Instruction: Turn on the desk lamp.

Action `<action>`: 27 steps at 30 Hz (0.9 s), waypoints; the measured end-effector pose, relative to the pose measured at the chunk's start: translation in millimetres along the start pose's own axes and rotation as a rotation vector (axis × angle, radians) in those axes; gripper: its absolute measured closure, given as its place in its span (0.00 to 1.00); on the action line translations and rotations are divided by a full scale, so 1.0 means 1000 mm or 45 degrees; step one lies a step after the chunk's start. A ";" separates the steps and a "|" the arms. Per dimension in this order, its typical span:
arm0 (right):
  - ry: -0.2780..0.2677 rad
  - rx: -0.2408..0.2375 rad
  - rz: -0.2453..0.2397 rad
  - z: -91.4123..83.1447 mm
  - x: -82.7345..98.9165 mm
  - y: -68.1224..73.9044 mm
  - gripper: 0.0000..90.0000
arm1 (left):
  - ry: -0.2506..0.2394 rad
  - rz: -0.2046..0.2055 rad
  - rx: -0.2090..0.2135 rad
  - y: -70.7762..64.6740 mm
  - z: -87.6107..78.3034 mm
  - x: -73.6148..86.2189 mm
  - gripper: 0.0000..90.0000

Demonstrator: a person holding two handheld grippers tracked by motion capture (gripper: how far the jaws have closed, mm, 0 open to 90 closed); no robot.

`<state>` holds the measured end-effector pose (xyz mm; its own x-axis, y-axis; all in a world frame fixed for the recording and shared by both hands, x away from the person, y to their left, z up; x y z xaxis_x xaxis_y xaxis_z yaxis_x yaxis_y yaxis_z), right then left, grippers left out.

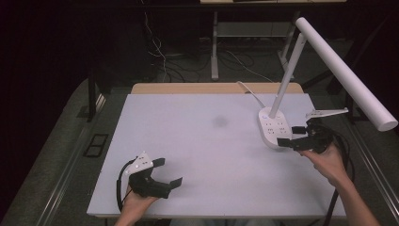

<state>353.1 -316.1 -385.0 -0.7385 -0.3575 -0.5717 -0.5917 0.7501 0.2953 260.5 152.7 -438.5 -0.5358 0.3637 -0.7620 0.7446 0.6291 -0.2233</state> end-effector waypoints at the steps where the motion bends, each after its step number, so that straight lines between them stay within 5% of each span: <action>1: -0.007 -0.003 0.002 0.001 -0.001 -0.001 0.02 | 0.002 0.001 -0.001 0.000 -0.001 0.000 0.00; 27: -0.005 0.052 0.103 0.009 -0.034 -0.052 0.02 | 0.001 -0.002 -0.003 0.002 -0.001 0.000 0.00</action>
<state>411.7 -337.7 -387.7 -0.7820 -0.2929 -0.5501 -0.5165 0.7986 0.3090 261.0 154.4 -438.4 -0.5370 0.3632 -0.7614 0.7429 0.6313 -0.2228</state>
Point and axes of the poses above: each handheld gripper's, and its own axes: z roughly forward along the jaws, x roughly out of its underside, y roughly to its left, the point moved 3 cm from there along z, roughly forward along the jaws, and after that the axes turned 13 degrees about y, right-handed, at the moved point
